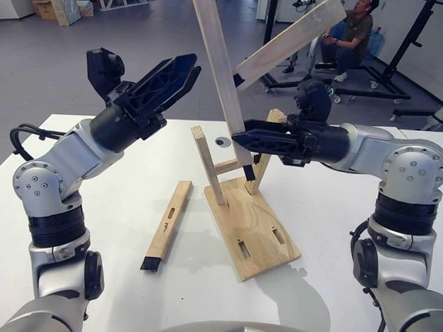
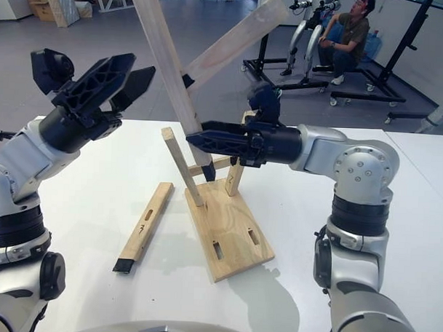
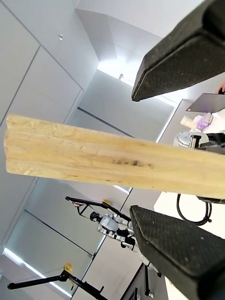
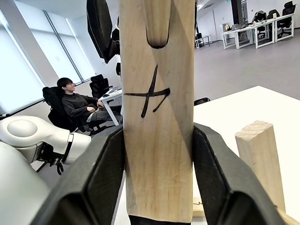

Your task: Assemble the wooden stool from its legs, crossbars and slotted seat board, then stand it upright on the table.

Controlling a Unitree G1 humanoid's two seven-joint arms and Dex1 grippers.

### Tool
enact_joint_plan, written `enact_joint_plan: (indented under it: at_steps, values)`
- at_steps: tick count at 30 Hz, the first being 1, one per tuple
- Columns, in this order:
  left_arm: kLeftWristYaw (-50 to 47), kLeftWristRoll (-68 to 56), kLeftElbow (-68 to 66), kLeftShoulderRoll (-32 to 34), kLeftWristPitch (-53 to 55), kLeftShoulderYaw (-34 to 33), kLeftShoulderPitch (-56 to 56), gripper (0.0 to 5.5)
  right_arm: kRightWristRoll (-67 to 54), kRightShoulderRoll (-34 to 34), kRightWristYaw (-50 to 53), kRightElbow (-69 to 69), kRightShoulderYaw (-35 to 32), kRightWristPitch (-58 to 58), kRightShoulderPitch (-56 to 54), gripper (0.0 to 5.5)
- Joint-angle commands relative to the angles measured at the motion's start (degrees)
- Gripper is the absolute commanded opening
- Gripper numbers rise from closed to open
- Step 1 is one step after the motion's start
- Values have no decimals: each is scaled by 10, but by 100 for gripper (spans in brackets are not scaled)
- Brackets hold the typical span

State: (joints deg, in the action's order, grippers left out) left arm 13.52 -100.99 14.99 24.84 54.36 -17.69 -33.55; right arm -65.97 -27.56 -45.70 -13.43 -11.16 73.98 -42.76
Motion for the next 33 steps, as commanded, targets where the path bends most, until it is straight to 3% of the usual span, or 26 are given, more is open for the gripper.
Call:
enact_joint_plan:
  at_steps: [1,18,27,33]
  values:
    - [3,-2,-2,14,-2,19,-5,407,-7,-20,-9,-33,22,-2,18,205]
    - [-25,-96,-21,54,0,72,-32,407,2,-38,-7,-55,77,-29,41,205]
    - [-25,-94,-24,67,4,84,-30,257,-4,-35,-1,-56,76,-31,43,205]
    - [-13,-76,-19,78,8,80,-24,240,-2,-37,1,-55,78,-34,47,205]
